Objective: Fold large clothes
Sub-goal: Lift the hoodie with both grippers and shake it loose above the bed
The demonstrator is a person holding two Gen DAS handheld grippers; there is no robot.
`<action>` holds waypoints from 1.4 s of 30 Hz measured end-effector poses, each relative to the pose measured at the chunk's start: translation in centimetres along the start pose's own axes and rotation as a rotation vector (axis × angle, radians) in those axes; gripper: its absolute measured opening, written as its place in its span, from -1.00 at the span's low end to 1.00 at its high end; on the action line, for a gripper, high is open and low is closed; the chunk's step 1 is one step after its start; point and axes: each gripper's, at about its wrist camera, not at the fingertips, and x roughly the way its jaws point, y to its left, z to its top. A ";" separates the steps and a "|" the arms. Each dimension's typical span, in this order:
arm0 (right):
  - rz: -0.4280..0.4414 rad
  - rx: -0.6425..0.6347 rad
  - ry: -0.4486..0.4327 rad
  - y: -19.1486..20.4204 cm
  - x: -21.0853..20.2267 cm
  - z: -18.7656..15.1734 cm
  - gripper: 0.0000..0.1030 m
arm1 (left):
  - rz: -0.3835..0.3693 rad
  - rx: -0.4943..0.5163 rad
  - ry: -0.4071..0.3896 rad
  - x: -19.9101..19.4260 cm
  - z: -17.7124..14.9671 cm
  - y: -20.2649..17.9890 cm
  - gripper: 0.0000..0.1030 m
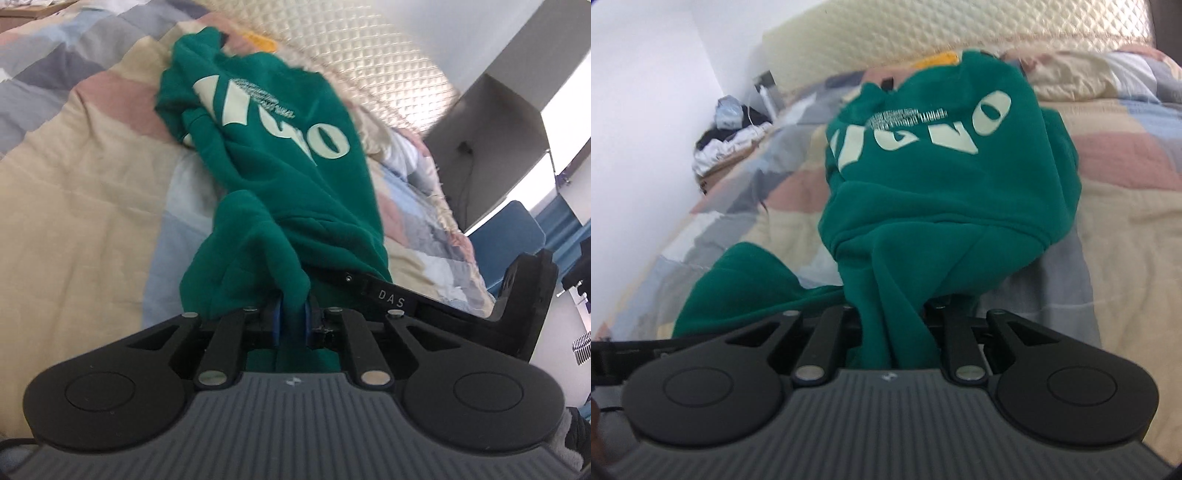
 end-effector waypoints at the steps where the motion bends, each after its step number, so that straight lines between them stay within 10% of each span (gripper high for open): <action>1: 0.004 0.006 -0.003 -0.1 0.1 0.1 -0.63 | 0.002 -0.007 0.005 0.3 0.2 0.3 -0.59; 4: 0.011 0.047 -0.014 -0.6 -0.4 0.1 -0.52 | -0.027 -0.040 0.017 -0.3 0.5 0.5 0.20; 8: -0.012 0.108 -0.012 -1.0 -1.4 -0.7 0.23 | -0.017 -0.050 -0.018 0.8 2.0 0.9 0.25; 16: 0.058 0.298 -0.069 -4.0 -3.9 -0.7 0.47 | -0.031 -0.127 -0.157 -3.2 5.2 2.2 0.32; 26: -0.101 0.429 -0.148 -11.1 -1.8 3.5 0.47 | 0.078 -0.205 -0.070 8.9 13.7 6.3 0.32; 33: -0.130 0.679 -0.141 -18.4 5.1 5.3 0.48 | -0.004 -0.274 -0.046 17.0 15.2 10.3 0.29; 40: 0.003 0.770 -0.121 -21.1 10.6 4.1 0.21 | -0.087 -0.296 -0.033 20.7 14.9 12.3 0.14; 42: 0.041 0.734 -0.123 -20.5 11.0 4.3 -0.13 | -0.117 -0.311 -0.026 21.5 14.9 12.8 -0.08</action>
